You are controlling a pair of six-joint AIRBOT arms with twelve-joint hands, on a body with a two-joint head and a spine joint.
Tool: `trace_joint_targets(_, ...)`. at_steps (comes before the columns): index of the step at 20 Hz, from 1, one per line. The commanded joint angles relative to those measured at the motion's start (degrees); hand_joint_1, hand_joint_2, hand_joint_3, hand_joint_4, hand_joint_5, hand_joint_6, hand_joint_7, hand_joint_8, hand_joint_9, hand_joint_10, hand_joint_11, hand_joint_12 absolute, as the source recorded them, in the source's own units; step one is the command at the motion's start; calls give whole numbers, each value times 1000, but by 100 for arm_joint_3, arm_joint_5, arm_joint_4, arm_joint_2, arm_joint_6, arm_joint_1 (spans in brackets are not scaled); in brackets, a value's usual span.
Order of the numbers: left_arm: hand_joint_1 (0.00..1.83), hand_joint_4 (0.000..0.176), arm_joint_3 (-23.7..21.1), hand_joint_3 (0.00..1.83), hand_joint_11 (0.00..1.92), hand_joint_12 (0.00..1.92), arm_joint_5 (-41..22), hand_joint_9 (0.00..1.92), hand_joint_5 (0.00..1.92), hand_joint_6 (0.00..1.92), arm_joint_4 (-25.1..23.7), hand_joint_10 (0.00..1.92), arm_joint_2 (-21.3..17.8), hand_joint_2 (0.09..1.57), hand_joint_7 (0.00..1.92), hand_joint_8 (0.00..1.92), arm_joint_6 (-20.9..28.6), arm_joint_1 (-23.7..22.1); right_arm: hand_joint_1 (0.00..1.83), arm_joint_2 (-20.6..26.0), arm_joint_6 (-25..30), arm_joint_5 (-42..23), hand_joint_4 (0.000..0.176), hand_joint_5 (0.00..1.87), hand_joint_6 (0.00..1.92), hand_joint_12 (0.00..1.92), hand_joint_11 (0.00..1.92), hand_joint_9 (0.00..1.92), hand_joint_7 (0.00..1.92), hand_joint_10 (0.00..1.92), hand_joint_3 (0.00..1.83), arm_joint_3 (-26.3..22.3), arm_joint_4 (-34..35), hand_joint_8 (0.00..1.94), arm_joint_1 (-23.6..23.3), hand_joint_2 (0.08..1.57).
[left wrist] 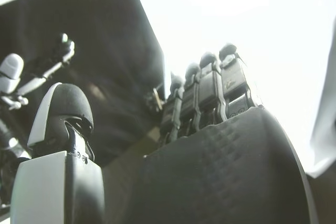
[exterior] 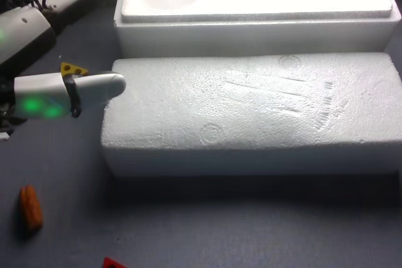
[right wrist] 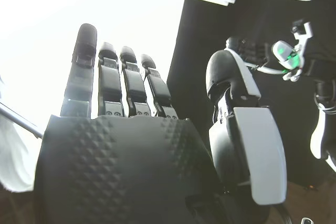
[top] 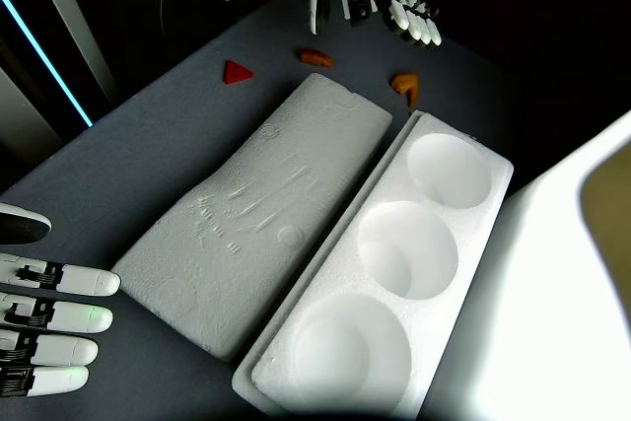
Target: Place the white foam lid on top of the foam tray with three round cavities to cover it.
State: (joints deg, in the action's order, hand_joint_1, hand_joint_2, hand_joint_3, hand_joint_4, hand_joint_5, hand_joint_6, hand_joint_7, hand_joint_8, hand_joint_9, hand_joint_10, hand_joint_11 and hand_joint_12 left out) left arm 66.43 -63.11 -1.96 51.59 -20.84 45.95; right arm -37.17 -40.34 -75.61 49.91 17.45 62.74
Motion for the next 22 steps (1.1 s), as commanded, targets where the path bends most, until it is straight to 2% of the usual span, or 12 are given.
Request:
trace_joint_targets(1,409,29,-28,13,0,0,-580,0,0,0,151,0,-113,1104,0,0,-67,-21,426,73,22,-682,0,0,0,1147,0,0,0,0,31,-17,195,0,12,1250)
trace_joint_targets(2,420,19,-50,10,0,0,-538,0,0,0,150,0,-141,1104,0,0,-78,-16,438,73,22,-684,0,0,0,1145,0,0,0,0,21,-31,223,0,34,1242)
trace_joint_targets(4,392,27,-128,2,0,0,-451,0,0,0,142,0,-236,1091,0,0,-106,25,436,74,-28,-691,0,0,0,1212,0,0,0,0,4,-78,260,0,75,1239)
trace_joint_targets(5,385,20,-170,0,0,0,-398,0,0,0,154,0,-271,1080,0,0,-138,62,458,74,-33,-690,0,0,0,1087,0,0,0,0,1,-92,284,0,110,1231)
trace_joint_targets(7,350,17,-244,0,0,0,-365,0,0,0,283,0,-306,1045,0,0,-203,176,462,70,-70,-691,0,0,0,857,0,0,0,0,0,-118,336,0,155,1212)
trace_joint_targets(11,356,0,-409,0,0,0,-384,0,0,0,690,0,-377,1040,0,0,-299,563,485,-15,-89,-590,0,0,0,818,0,0,0,0,0,-140,368,0,180,1162)
trace_joint_targets(12,327,0,-438,0,0,0,-363,0,0,0,754,0,-405,1035,0,0,-309,643,481,-37,-94,-548,0,0,0,771,0,0,0,0,0,-140,380,0,179,1147)
trace_joint_targets(13,326,0,-459,0,0,0,-330,0,0,0,787,0,-446,1023,0,0,-309,698,499,-56,-105,-514,0,0,0,602,0,0,0,0,0,-139,387,0,177,1139)
trace_joint_targets(15,272,0,-524,0,0,0,-208,0,0,0,836,0,-559,1006,0,0,-374,804,490,-89,-144,-398,0,0,0,557,0,0,0,0,0,-133,387,0,141,1135)
trace_joint_targets(17,275,0,-538,0,0,0,-75,0,0,0,832,0,-587,1009,0,0,-385,920,467,-146,-189,-259,0,0,0,121,0,0,0,0,2,-99,391,0,97,1145)
trace_joint_targets(22,356,0,-423,0,0,0,406,0,0,0,621,0,-424,989,0,0,-246,1022,420,-301,-203,-2,0,0,0,0,0,0,0,0,0,21,467,0,78,1134)
